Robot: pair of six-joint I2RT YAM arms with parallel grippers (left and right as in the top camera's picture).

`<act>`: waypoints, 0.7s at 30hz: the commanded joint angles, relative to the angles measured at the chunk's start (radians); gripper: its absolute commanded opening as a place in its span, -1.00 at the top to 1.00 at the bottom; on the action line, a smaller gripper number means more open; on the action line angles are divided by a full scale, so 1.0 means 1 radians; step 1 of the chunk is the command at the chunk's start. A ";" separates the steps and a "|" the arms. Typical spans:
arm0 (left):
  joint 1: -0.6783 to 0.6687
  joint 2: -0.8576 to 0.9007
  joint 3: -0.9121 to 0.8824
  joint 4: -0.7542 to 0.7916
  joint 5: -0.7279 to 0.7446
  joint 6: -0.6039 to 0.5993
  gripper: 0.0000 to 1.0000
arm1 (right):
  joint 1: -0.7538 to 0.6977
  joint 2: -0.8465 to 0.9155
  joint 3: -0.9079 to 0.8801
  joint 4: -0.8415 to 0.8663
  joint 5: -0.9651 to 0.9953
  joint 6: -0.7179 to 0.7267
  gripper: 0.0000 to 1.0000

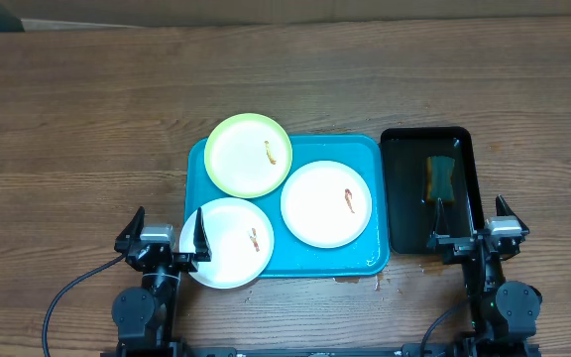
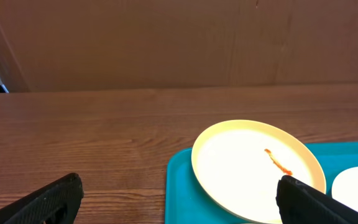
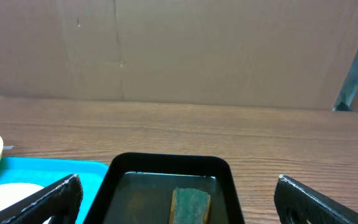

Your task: Clean dirty plates on tray and stack at the side

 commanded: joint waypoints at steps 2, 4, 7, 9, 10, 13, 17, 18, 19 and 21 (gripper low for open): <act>-0.004 -0.010 -0.004 -0.002 -0.006 0.015 -1.00 | 0.002 -0.010 -0.011 0.006 -0.006 -0.001 -1.00; -0.004 -0.010 -0.004 -0.002 -0.006 0.015 -1.00 | 0.002 -0.010 -0.011 0.006 -0.006 -0.001 -1.00; -0.004 -0.010 -0.004 -0.002 -0.006 0.015 -1.00 | 0.002 -0.010 -0.011 0.006 -0.006 -0.001 -1.00; -0.004 -0.010 -0.004 -0.002 -0.006 0.015 -1.00 | 0.002 -0.010 -0.011 0.006 -0.006 -0.001 -1.00; -0.004 -0.010 -0.004 -0.002 -0.006 0.015 -1.00 | 0.002 -0.010 -0.011 0.006 -0.006 -0.001 -1.00; -0.004 -0.010 -0.004 -0.002 -0.006 0.015 -0.99 | 0.002 -0.010 -0.011 0.006 -0.006 -0.001 -1.00; -0.004 -0.010 -0.004 0.031 0.013 0.014 -0.99 | 0.002 -0.010 -0.011 0.006 -0.006 -0.001 -1.00; -0.004 -0.010 -0.004 0.049 0.038 0.014 -0.99 | 0.002 -0.010 -0.011 0.006 -0.006 -0.001 -1.00; -0.004 -0.010 -0.004 0.060 0.079 0.014 -1.00 | 0.002 -0.010 -0.011 0.006 -0.006 -0.001 -1.00; -0.004 -0.010 -0.004 0.047 0.187 0.014 -0.99 | 0.002 -0.010 -0.011 0.006 -0.006 -0.001 -1.00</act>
